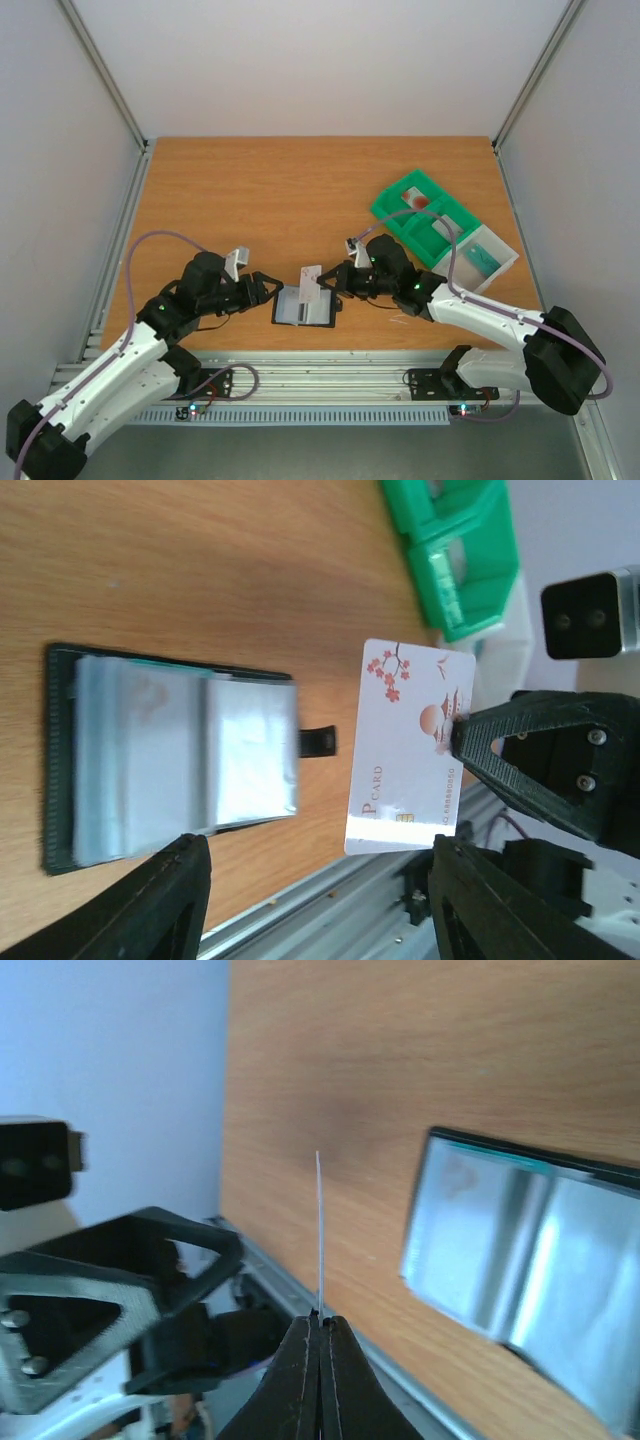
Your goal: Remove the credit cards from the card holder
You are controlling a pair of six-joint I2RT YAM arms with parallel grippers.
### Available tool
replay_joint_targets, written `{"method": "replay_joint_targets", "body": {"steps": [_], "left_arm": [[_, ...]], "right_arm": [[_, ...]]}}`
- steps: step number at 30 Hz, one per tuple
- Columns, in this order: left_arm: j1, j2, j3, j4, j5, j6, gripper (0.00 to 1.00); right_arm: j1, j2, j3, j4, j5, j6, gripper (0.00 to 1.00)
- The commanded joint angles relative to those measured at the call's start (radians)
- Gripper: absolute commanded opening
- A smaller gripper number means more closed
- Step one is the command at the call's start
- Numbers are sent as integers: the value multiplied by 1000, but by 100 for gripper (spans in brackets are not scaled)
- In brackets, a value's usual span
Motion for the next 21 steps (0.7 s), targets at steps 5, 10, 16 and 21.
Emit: {"method": "replay_joint_targets", "body": {"steps": [5, 10, 16, 21], "left_arm": [[-7, -10, -98, 381, 198, -168, 54], [-19, -47, -123, 425, 167, -206, 51], [-33, -39, -162, 498, 160, -244, 48], [-53, -22, -182, 513, 145, -261, 47]], "right_arm": [[2, -3, -24, 289, -101, 182, 1], [15, 38, -83, 468, -127, 277, 1], [36, 37, -102, 482, -113, 282, 1], [52, 54, -88, 506, -103, 286, 1]]}}
